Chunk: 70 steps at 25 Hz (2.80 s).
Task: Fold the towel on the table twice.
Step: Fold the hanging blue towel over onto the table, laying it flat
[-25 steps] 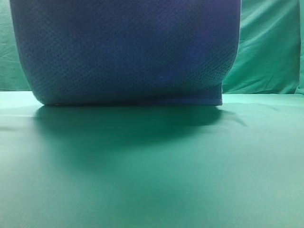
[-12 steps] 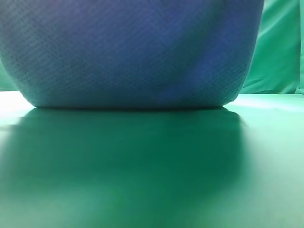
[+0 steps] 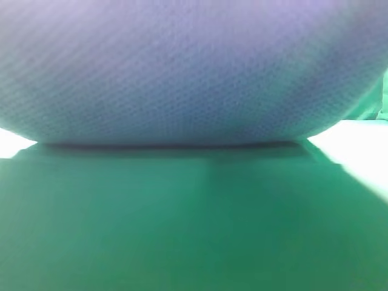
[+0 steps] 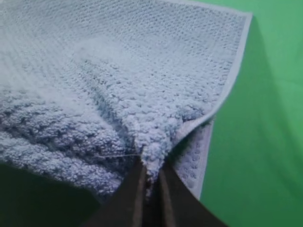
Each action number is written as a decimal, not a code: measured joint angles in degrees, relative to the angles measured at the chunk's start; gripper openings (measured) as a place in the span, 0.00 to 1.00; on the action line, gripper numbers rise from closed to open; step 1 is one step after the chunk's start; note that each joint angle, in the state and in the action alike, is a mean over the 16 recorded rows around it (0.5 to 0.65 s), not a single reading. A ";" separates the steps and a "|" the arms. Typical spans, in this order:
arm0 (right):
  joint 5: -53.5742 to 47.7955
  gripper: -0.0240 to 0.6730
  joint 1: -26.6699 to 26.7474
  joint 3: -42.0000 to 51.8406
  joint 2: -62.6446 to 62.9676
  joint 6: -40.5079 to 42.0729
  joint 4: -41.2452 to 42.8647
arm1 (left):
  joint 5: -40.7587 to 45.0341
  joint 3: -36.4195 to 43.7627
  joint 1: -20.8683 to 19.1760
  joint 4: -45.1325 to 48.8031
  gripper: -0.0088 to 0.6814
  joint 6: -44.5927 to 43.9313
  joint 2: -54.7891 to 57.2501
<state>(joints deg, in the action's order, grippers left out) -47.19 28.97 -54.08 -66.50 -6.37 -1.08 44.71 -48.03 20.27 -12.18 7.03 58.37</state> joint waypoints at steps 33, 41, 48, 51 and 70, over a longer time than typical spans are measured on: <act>5.37 0.03 -3.25 -7.57 -21.73 -1.62 6.33 | -20.42 -0.26 0.00 -2.47 0.01 -2.14 21.92; 11.21 0.03 -6.09 -12.81 -29.27 0.80 6.28 | -22.04 -9.21 0.00 1.56 0.01 -1.26 31.55; 14.87 0.03 -6.70 -17.18 -34.92 2.13 6.62 | -24.03 -13.03 0.00 7.91 0.01 2.69 37.13; 15.68 0.03 -6.72 -19.13 -37.27 2.52 6.74 | -25.30 -13.70 0.00 10.59 0.01 4.70 38.92; 17.36 0.13 -7.03 -23.17 -43.67 3.30 6.95 | -30.93 -14.23 -0.91 18.05 0.08 9.66 43.92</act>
<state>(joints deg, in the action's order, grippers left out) -29.83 21.94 -77.25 -110.17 -3.07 5.88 13.78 -62.26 19.36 5.87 16.69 102.29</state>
